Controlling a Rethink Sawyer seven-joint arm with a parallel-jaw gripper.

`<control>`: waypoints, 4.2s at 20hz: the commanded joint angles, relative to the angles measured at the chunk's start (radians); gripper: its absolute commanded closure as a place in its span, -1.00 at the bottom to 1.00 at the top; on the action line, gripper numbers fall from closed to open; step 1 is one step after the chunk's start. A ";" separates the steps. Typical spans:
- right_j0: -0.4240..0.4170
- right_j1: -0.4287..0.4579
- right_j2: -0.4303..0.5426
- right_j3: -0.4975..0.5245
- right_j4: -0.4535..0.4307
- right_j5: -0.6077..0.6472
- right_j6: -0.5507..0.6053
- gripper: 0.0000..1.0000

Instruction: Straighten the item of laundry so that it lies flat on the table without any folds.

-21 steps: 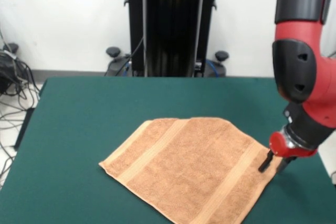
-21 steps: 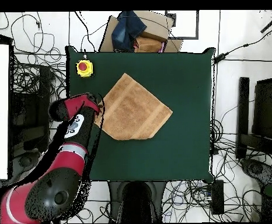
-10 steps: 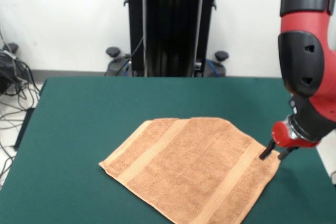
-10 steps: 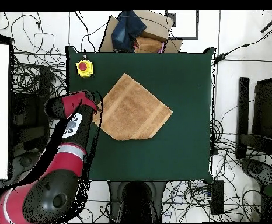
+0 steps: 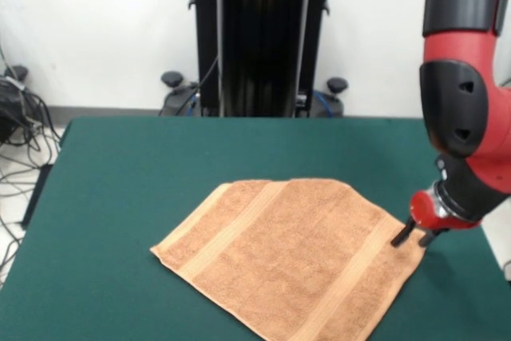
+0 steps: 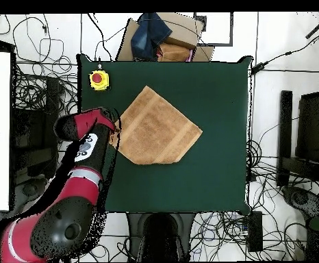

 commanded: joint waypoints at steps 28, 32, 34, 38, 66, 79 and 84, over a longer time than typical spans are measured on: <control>0.084 0.249 0.021 -0.299 0.072 0.144 0.415 -1.00; 0.091 0.196 0.044 -0.228 0.075 0.138 0.398 -1.00; 0.096 0.152 0.058 -0.174 0.073 0.139 0.381 -1.00; 0.091 0.175 0.047 -0.193 0.065 0.134 0.385 -1.00; 0.061 0.330 -0.088 -0.283 -0.028 0.155 0.446 -1.00; 0.081 0.218 -0.081 -0.079 -0.088 0.099 0.367 -1.00; 0.086 0.178 -0.083 -0.007 -0.105 0.077 0.334 -1.00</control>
